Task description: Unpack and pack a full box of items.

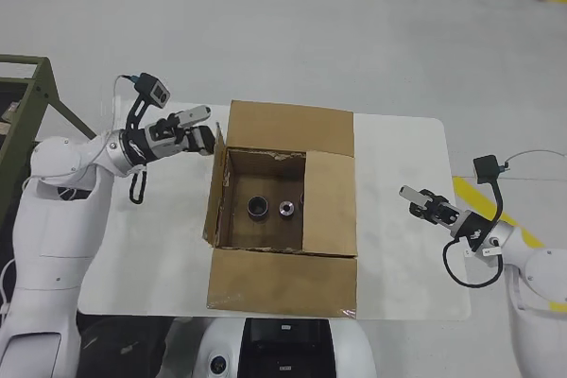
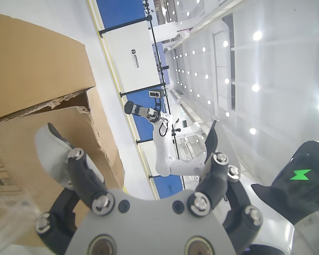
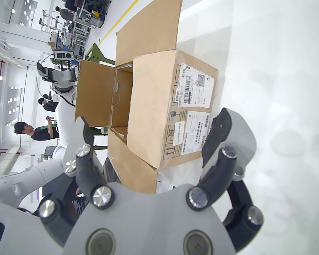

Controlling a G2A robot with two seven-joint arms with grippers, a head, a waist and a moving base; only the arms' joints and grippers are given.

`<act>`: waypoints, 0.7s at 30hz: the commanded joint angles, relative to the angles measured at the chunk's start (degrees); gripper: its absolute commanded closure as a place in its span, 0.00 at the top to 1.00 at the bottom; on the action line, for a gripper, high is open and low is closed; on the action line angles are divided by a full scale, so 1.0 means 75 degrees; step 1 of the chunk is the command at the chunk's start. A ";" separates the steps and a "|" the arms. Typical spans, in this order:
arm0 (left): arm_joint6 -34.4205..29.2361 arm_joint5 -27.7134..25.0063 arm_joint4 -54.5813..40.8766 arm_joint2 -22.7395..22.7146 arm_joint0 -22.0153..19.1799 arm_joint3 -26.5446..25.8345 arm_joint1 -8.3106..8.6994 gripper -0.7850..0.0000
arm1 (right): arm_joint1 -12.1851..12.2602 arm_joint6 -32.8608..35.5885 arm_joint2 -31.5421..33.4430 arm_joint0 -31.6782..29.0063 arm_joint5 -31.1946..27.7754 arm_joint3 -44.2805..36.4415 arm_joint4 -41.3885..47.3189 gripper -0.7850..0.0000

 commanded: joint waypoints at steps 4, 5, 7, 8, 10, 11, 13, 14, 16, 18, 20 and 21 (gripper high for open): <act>0.0041 0.0104 0.0162 0.0687 -0.0371 0.0054 -0.0082 1.00 | 0.0000 0.0000 0.0000 0.0000 0.0000 0.0000 0.0000 1.00; 0.0059 0.0119 0.0206 0.0811 -0.0433 0.0067 -0.0099 1.00 | 0.0000 0.0000 0.0000 0.0000 0.0000 0.0000 0.0000 1.00; 0.0095 0.0150 0.0290 0.1048 -0.0552 0.0097 -0.0132 1.00 | 0.0000 0.0000 0.0000 0.0000 0.0000 0.0000 0.0000 1.00; 0.0128 0.0149 0.0362 0.1158 -0.0603 0.0111 -0.0147 1.00 | 0.0000 0.0000 0.0000 0.0000 0.0000 0.0000 0.0000 1.00; 0.0192 0.0134 0.0442 0.1338 -0.0678 0.0152 -0.0175 1.00 | 0.0000 0.0000 0.0000 0.0000 0.0000 0.0000 0.0000 1.00; 0.0228 0.0134 0.0531 0.1417 -0.0710 0.0174 -0.0184 1.00 | 0.0000 0.0000 0.0000 0.0000 0.0000 0.0000 0.0000 1.00; 0.0261 0.0176 0.0730 0.1577 -0.0764 0.0196 -0.0199 1.00 | 0.0000 0.0000 0.0000 0.0000 0.0000 0.0000 0.0000 1.00; 0.0274 0.0189 0.0860 0.1647 -0.0790 0.0199 -0.0203 1.00 | 0.0000 0.0000 0.0000 0.0000 0.0000 0.0000 0.0000 1.00; 0.0308 0.0191 0.1091 0.1758 -0.0831 0.0196 -0.0208 1.00 | 0.0000 0.0000 0.0000 0.0000 0.0000 0.0000 0.0000 1.00; 0.0459 0.0163 0.1440 0.1847 -0.0845 0.0157 -0.0208 1.00 | 0.0000 0.0000 0.0000 0.0000 0.0000 0.0000 0.0000 1.00; 0.0566 0.0172 0.1671 0.1943 -0.0832 0.0105 -0.0212 1.00 | 0.0000 0.0000 0.0000 0.0000 0.0000 0.0000 0.0000 1.00; 0.0615 0.0170 0.1785 0.1990 -0.0821 0.0079 -0.0214 1.00 | 0.0000 0.0000 0.0000 0.0000 0.0000 0.0000 0.0000 1.00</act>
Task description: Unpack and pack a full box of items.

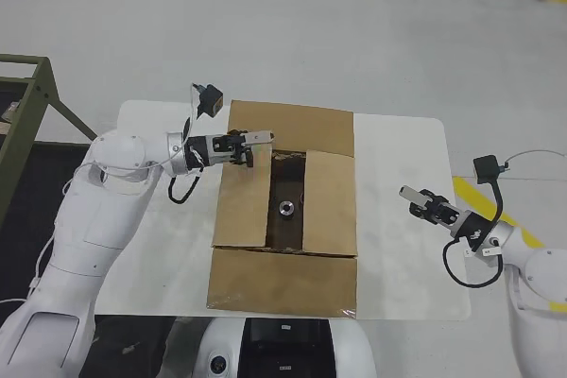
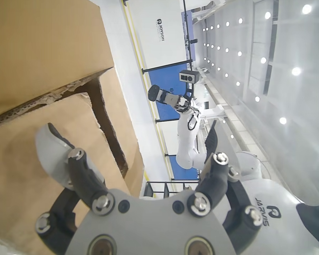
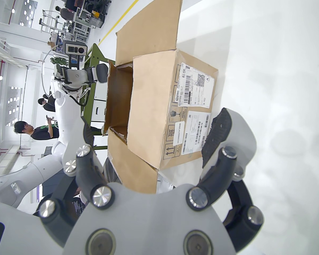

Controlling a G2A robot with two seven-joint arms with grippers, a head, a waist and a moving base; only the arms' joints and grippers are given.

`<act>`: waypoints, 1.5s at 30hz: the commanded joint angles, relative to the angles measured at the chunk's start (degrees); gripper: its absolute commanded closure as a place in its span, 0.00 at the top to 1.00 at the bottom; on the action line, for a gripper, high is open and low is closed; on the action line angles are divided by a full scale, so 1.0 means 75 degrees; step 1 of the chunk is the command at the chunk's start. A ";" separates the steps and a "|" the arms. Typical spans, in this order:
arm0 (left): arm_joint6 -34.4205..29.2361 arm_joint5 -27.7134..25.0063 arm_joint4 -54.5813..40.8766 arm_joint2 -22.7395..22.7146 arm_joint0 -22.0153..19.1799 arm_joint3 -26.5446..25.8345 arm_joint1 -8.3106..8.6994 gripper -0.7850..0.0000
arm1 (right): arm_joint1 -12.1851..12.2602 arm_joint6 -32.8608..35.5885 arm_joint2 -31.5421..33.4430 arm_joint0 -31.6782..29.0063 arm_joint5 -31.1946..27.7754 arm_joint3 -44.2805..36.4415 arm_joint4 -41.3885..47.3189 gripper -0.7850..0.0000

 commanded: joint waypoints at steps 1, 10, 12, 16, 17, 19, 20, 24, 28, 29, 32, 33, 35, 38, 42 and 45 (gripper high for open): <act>0.0091 0.0002 0.0223 0.0097 0.0026 -0.0045 -0.0005 1.00 | 0.0000 0.0000 0.0000 0.0000 0.0000 0.0000 0.0000 1.00; 0.0345 0.0204 0.0649 0.0306 0.0112 0.0034 -0.0016 1.00 | 0.0000 0.0000 0.0000 0.0000 0.0000 0.0000 0.0000 1.00; 0.0358 0.0211 0.0641 0.0279 0.0129 0.0068 -0.0011 1.00 | 0.0000 0.0000 0.0000 0.0000 0.0000 0.0000 0.0000 1.00; 0.0388 0.0218 0.0596 0.0184 0.0163 0.0119 0.0005 1.00 | 0.0000 0.0000 0.0000 0.0000 0.0000 0.0000 0.0000 1.00; 0.0413 0.0209 0.0538 0.0144 0.0174 0.0132 0.0008 1.00 | 0.0000 0.0000 0.0000 0.0000 0.0000 0.0000 0.0000 1.00; 0.0477 0.0194 0.0322 0.0031 0.0194 0.0162 0.0011 1.00 | 0.0000 0.0000 0.0000 0.0000 0.0000 0.0000 0.0000 1.00; 0.0530 0.0179 0.0185 -0.0049 0.0202 0.0177 0.0013 1.00 | 0.0000 0.0000 0.0000 0.0000 0.0000 0.0000 0.0000 1.00; 0.0865 0.0072 -0.0365 -0.0489 0.0221 0.0328 0.0031 1.00 | 0.0000 0.0000 0.0000 0.0000 0.0000 0.0000 0.0000 1.00; 0.1330 -0.0058 -0.0782 -0.0940 0.0220 0.0695 0.0051 1.00 | 0.0000 0.0000 0.0000 0.0000 0.0000 0.0000 0.0000 1.00; 0.1429 -0.0081 -0.0819 -0.1028 0.0209 0.0813 0.0056 1.00 | 0.0000 0.0000 0.0000 0.0000 0.0000 0.0000 0.0000 1.00; 0.1659 -0.0106 -0.0782 -0.1176 0.0147 0.1201 0.0068 1.00 | 0.0000 0.0000 0.0000 0.0000 0.0000 0.0000 0.0000 1.00; 0.1756 -0.0142 -0.0659 -0.1190 0.0119 0.1320 0.0072 1.00 | 0.0000 0.0000 0.0000 0.0000 0.0000 0.0000 0.0000 1.00; 0.1956 -0.0206 -0.0375 -0.1164 0.0067 0.1525 0.0073 1.00 | 0.0000 0.0000 0.0000 0.0000 0.0000 0.0000 0.0000 1.00; 0.2274 -0.0316 0.0125 -0.1016 0.0014 0.1708 0.0058 1.00 | 0.0000 0.0000 0.0000 0.0000 0.0000 0.0000 0.0000 1.00; 0.2592 -0.0381 0.0549 -0.0711 -0.0137 0.1935 -0.0002 1.00 | 0.0000 0.0000 0.0000 0.0000 0.0000 0.0000 0.0000 1.00; 0.2876 -0.0256 0.0669 -0.0454 -0.0323 0.2165 -0.0078 1.00 | 0.0000 0.0000 0.0000 0.0000 0.0000 0.0000 0.0000 1.00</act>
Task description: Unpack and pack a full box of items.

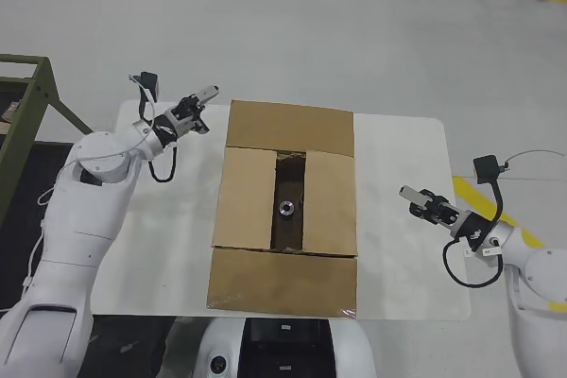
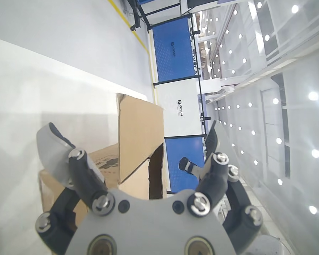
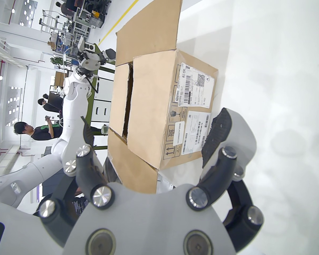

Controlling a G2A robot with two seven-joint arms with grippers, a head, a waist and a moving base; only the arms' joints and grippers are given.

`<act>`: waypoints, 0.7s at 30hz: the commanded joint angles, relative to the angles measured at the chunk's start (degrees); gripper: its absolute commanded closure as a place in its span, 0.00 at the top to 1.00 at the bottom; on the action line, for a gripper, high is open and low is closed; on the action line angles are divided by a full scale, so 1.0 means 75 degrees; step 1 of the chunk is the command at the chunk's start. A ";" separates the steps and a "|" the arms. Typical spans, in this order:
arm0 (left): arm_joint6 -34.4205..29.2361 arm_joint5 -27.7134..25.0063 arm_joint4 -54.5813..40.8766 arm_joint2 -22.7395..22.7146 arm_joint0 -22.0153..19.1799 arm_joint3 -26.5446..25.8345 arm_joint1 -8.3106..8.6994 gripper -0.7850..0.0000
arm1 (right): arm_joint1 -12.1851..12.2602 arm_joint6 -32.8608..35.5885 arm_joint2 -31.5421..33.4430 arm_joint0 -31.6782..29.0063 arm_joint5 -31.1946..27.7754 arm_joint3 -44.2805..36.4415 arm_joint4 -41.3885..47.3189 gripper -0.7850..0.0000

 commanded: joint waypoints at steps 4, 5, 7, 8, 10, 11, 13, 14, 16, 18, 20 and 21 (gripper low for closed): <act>0.0384 0.0222 0.0138 0.0487 -0.0410 0.0425 -0.0153 1.00 | 0.0000 0.0000 0.0000 0.0000 0.0000 0.0000 0.0000 1.00; 0.0379 0.0268 0.0093 0.0585 -0.0502 0.0521 -0.0190 1.00 | 0.0000 0.0000 0.0000 0.0000 0.0000 0.0000 0.0000 1.00; 0.0318 0.0381 0.0086 0.0795 -0.0714 0.0748 -0.0259 1.00 | 0.0000 0.0000 0.0000 0.0000 0.0000 0.0000 0.0000 1.00; 0.0257 0.0459 0.0134 0.0912 -0.0839 0.0878 -0.0292 1.00 | 0.0000 0.0000 0.0000 0.0000 0.0000 0.0000 0.0000 1.00; 0.0196 0.0540 0.0121 0.1100 -0.1073 0.1147 -0.0365 1.00 | 0.0000 0.0000 0.0000 0.0000 0.0000 0.0000 0.0000 1.00; 0.0175 0.0563 0.0110 0.1184 -0.1175 0.1279 -0.0400 1.00 | 0.0000 0.0000 0.0000 0.0000 0.0000 0.0000 0.0000 1.00; 0.0178 0.0531 0.0095 0.1330 -0.1349 0.1506 -0.0468 1.00 | 0.0000 0.0000 0.0000 0.0000 0.0000 0.0000 0.0000 1.00; 0.0168 0.0522 0.0057 0.1393 -0.1427 0.1611 -0.0502 1.00 | 0.0000 0.0000 0.0000 0.0000 0.0000 0.0000 0.0000 1.00; 0.0198 0.0461 -0.0028 0.1493 -0.1593 0.1796 -0.0571 1.00 | 0.0000 0.0000 0.0000 0.0000 0.0000 0.0000 0.0000 1.00; 0.0267 0.0377 -0.0202 0.1566 -0.1728 0.1976 -0.0644 1.00 | 0.0000 0.0000 0.0000 0.0000 0.0000 0.0000 0.0000 1.00; 0.0251 0.0394 -0.0442 0.1626 -0.1865 0.2168 -0.0718 1.00 | 0.0000 0.0000 0.0000 0.0000 0.0000 0.0000 0.0000 1.00; 0.0206 0.0428 -0.0579 0.1655 -0.1932 0.2268 -0.0754 1.00 | 0.0000 0.0000 0.0000 0.0000 0.0000 0.0000 0.0000 1.00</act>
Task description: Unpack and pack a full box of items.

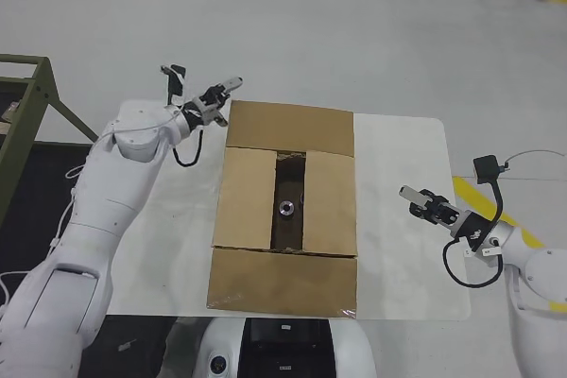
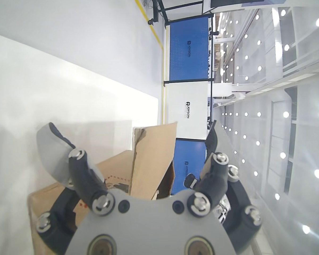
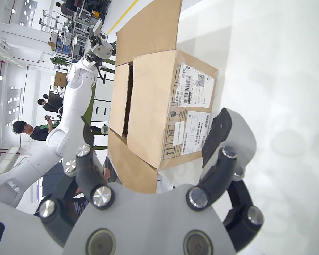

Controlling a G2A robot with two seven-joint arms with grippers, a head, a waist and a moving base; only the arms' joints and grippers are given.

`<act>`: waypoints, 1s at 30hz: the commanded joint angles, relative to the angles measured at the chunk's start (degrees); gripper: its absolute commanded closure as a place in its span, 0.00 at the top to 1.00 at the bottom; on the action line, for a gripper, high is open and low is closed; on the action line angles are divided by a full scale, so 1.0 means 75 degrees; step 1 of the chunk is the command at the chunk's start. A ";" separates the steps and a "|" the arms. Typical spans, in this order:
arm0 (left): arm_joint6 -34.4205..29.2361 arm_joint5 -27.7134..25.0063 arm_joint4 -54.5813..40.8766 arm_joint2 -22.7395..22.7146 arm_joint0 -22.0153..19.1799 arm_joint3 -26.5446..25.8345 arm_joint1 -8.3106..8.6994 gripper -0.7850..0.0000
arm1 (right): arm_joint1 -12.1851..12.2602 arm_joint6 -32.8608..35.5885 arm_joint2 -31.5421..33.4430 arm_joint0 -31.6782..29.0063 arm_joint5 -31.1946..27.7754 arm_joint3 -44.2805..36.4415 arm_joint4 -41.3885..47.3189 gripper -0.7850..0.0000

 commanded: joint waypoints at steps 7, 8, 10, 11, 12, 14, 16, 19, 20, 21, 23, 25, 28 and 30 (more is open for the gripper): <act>-0.0529 -0.0014 -0.1020 0.0179 -0.0374 0.0649 -0.0257 1.00 | 0.0000 0.0000 0.0000 0.0000 0.0000 0.0000 0.0000 1.00; -0.0601 -0.0018 -0.1190 0.0163 -0.0396 0.0724 -0.0281 1.00 | 0.0000 0.0000 0.0000 0.0000 0.0000 0.0000 0.0000 1.00; -0.0706 -0.0041 -0.1404 0.0123 -0.0452 0.0870 -0.0313 1.00 | 0.0000 0.0000 0.0000 0.0000 0.0000 0.0000 0.0000 1.00; -0.0769 -0.0053 -0.1536 0.0082 -0.0479 0.0943 -0.0324 1.00 | 0.0000 0.0000 0.0000 0.0000 0.0000 0.0000 0.0000 1.00; -0.0849 -0.0076 -0.1669 0.0035 -0.0502 0.1005 -0.0332 1.00 | 0.0000 0.0000 0.0000 0.0000 0.0000 0.0000 0.0000 1.00; -0.1081 -0.0096 -0.1914 -0.0056 -0.0531 0.1109 -0.0340 1.00 | 0.0000 0.0000 0.0000 0.0000 0.0000 0.0000 0.0000 1.00; -0.1419 -0.0077 -0.2181 -0.0154 -0.0550 0.1183 -0.0339 1.00 | 0.0000 0.0000 0.0000 0.0000 0.0000 0.0000 0.0000 1.00; -0.1967 -0.0126 -0.2459 -0.0299 -0.0533 0.1183 -0.0317 1.00 | 0.0000 0.0000 0.0000 0.0000 0.0000 0.0000 0.0000 1.00; -0.2202 -0.0119 -0.2541 -0.0338 -0.0515 0.1147 -0.0307 1.00 | 0.0000 0.0000 0.0000 0.0000 0.0000 0.0000 0.0000 1.00; -0.2398 -0.0134 -0.2593 -0.0385 -0.0497 0.1116 -0.0291 1.00 | 0.0000 0.0000 0.0000 0.0000 0.0000 0.0000 0.0000 1.00; -0.2665 -0.0187 -0.2695 -0.0496 -0.0434 0.1032 -0.0259 1.00 | 0.0000 0.0000 0.0000 0.0000 0.0000 0.0000 0.0000 1.00; -0.2831 -0.0176 -0.2808 -0.0628 -0.0358 0.0929 -0.0223 1.00 | 0.0000 0.0000 0.0000 0.0000 0.0000 0.0000 0.0000 1.00; -0.3049 -0.0140 -0.2963 -0.0844 -0.0229 0.0684 -0.0160 1.00 | 0.0000 0.0000 0.0000 0.0000 0.0000 0.0000 0.0000 1.00; -0.3184 -0.0121 -0.3055 -0.0999 -0.0121 0.0468 -0.0113 1.00 | 0.0000 0.0000 0.0000 0.0000 0.0000 0.0000 0.0000 1.00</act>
